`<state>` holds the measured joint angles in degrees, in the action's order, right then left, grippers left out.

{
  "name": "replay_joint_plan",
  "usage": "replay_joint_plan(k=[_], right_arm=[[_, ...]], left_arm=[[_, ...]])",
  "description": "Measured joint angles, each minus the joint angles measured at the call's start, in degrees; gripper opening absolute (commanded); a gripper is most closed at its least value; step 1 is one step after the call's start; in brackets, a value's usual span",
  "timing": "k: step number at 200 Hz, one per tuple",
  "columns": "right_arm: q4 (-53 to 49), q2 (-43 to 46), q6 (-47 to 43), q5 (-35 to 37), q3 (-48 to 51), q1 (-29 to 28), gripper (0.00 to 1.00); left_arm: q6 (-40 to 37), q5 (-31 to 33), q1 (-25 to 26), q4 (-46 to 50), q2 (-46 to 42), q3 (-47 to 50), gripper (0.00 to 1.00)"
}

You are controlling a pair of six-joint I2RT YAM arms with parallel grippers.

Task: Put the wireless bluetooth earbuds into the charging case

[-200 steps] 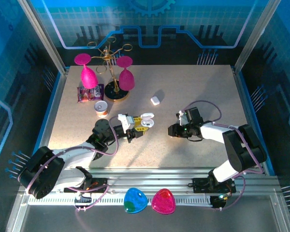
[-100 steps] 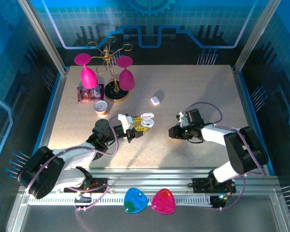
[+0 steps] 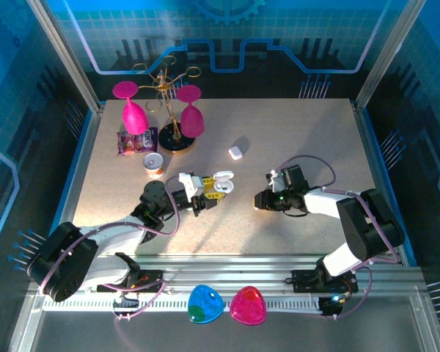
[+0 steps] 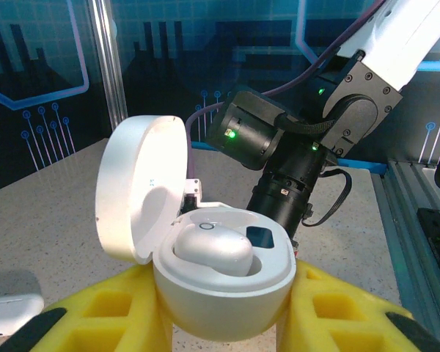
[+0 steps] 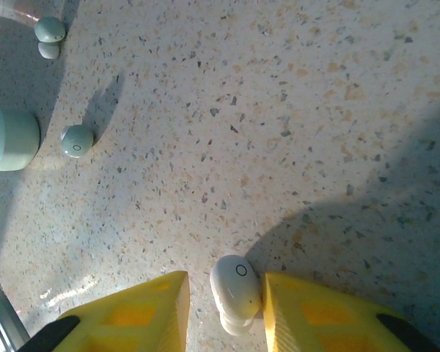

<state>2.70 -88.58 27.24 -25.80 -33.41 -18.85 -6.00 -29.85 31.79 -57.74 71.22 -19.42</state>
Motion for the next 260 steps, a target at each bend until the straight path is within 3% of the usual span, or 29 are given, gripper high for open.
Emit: replay_joint_plan(k=[148, 189, 260], right_arm=[[-1.95, -0.02, -0.31, 1.81, -0.35, 0.0, 0.19], [-8.7, 9.25, -0.96, 7.15, -0.79, -1.75, 0.18], [-17.62, 28.59, -2.01, 15.5, -7.87, -9.6, 0.17]], left_arm=[[0.0, 0.0, 0.0, -0.2, 0.46, 0.0, 0.23], [0.02, 0.02, 0.0, -0.92, 1.88, -0.02, 0.23], [3.1, 0.0, 0.0, -4.35, 6.91, -1.09, 0.23]])
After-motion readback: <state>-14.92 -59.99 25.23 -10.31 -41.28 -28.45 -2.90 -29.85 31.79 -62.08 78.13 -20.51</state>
